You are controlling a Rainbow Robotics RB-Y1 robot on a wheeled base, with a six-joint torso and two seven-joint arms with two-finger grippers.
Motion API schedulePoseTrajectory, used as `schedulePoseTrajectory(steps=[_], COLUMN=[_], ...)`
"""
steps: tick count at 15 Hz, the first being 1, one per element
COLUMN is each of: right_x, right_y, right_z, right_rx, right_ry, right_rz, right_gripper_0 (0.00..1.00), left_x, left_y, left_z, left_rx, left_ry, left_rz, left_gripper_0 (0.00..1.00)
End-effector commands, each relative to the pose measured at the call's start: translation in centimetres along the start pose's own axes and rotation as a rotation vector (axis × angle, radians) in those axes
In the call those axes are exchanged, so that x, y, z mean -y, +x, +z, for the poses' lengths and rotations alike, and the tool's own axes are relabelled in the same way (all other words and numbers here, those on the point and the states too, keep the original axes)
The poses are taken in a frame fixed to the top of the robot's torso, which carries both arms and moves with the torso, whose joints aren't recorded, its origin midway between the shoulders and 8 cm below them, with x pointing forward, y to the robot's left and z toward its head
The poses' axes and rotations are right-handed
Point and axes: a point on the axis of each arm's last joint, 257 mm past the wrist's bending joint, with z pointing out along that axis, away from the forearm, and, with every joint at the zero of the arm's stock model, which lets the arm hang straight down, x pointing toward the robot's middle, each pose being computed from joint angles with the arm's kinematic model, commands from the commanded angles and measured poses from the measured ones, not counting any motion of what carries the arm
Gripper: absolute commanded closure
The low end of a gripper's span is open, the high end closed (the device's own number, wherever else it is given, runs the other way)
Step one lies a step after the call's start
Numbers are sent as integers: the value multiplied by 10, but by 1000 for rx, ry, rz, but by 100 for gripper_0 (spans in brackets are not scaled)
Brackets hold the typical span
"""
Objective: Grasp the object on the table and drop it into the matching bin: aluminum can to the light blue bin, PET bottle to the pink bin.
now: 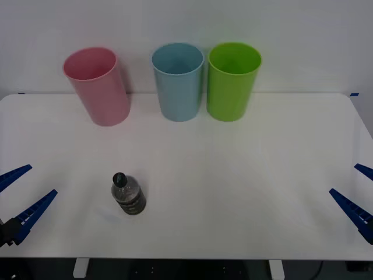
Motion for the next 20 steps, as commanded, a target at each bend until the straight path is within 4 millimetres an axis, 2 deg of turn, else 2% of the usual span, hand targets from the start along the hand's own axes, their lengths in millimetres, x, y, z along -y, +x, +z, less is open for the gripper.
schedulePoseTrajectory(steps=[1, 2, 3, 4, 10, 14, 20], right_x=[0, 0, 0, 0, 0, 0, 0], right_y=[0, 0, 0, 0, 0, 0, 0], right_z=[0, 0, 0, 0, 0, 0, 0], right_rx=[0, 0, 0, 0, 0, 0, 0], right_ry=[0, 0, 0, 0, 0, 0, 0], right_rz=[0, 0, 0, 0, 0, 0, 0], right_gripper_0=[0, 0, 0, 0, 0, 0, 0], left_x=[0, 0, -4, -6, -10, -9, 13], left_y=[0, 0, 14, 16, 17, 37, 62], left_z=[0, 0, -3, -5, -2, 2, 10], left_rx=[0, 0, 0, 2, -23, -65, -143], left_ry=[0, 0, -33, -47, -30, -6, 100], left_rz=[0, 0, -40, -48, -28, 37, 109], left_gripper_0=[0, 0, 0, 0, 0, 0, 0])
